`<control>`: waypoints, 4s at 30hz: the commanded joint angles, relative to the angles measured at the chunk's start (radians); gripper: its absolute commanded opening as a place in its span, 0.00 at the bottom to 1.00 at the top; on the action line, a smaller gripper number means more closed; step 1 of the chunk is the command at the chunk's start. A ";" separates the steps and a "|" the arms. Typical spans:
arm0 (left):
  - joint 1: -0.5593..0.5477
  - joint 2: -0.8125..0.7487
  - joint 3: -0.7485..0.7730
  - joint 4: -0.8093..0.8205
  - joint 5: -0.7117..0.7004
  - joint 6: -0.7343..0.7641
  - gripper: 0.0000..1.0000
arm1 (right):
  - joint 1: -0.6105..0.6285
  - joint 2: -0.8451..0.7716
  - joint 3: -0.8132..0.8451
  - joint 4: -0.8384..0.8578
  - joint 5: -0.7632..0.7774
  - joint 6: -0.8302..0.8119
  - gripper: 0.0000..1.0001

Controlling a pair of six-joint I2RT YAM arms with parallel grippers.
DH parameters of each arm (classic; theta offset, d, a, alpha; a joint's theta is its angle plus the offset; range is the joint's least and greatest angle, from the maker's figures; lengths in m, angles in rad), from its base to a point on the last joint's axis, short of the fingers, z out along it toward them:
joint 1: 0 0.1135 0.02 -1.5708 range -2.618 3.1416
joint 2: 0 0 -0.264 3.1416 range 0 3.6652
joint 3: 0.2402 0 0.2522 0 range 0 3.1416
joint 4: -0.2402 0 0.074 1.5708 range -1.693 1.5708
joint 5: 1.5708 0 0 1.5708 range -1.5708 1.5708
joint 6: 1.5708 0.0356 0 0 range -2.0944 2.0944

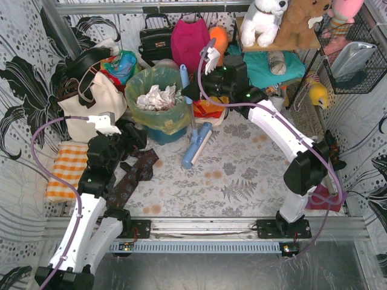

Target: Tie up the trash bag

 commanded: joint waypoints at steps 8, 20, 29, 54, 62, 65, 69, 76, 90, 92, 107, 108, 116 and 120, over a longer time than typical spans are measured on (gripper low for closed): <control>-0.007 -0.002 0.005 0.029 -0.036 0.020 0.98 | 0.016 0.048 0.059 0.039 0.038 -0.041 0.49; -0.007 -0.002 0.005 0.030 -0.044 0.019 0.98 | 0.019 -0.040 0.066 -0.084 0.260 -0.102 0.07; -0.007 0.001 0.006 0.029 -0.046 0.020 0.98 | 0.009 -0.104 0.221 -0.466 0.703 -0.245 0.00; -0.007 -0.009 0.006 0.025 -0.060 0.022 0.98 | -0.518 -0.175 0.215 -0.612 0.600 -0.136 0.00; -0.007 -0.017 0.005 0.024 -0.069 0.022 0.98 | -0.601 -0.153 0.149 -0.523 0.521 -0.070 0.00; -0.007 -0.019 0.004 0.025 -0.069 0.022 0.98 | -0.613 -0.141 0.134 -0.488 0.524 -0.050 0.00; -0.007 -0.022 0.005 0.023 -0.070 0.022 0.98 | -0.622 -0.116 0.139 -0.453 0.529 -0.037 0.00; -0.007 -0.027 0.002 0.024 -0.085 0.018 0.98 | -0.628 -0.077 0.162 -0.423 0.558 -0.024 0.18; -0.007 -0.071 -0.005 0.022 -0.140 0.009 0.98 | -0.628 -0.172 0.245 -0.513 0.525 -0.030 0.70; -0.007 -0.076 -0.004 0.022 -0.147 0.008 0.98 | -0.628 -0.209 0.238 -0.527 0.489 -0.019 0.70; -0.007 -0.128 0.121 -0.137 -0.355 -0.091 0.98 | -0.327 -0.331 0.075 -0.530 0.303 0.114 0.71; -0.007 -0.115 0.137 -0.154 -0.373 -0.105 0.98 | -0.304 -0.323 0.072 -0.516 0.301 0.128 0.71; -0.007 0.071 0.316 -0.303 -0.388 -0.192 0.98 | -0.148 -0.191 0.136 -0.479 0.300 0.168 0.70; -0.007 0.201 0.475 -0.406 -0.368 -0.231 0.98 | -0.114 -0.160 0.122 -0.411 0.254 0.187 0.72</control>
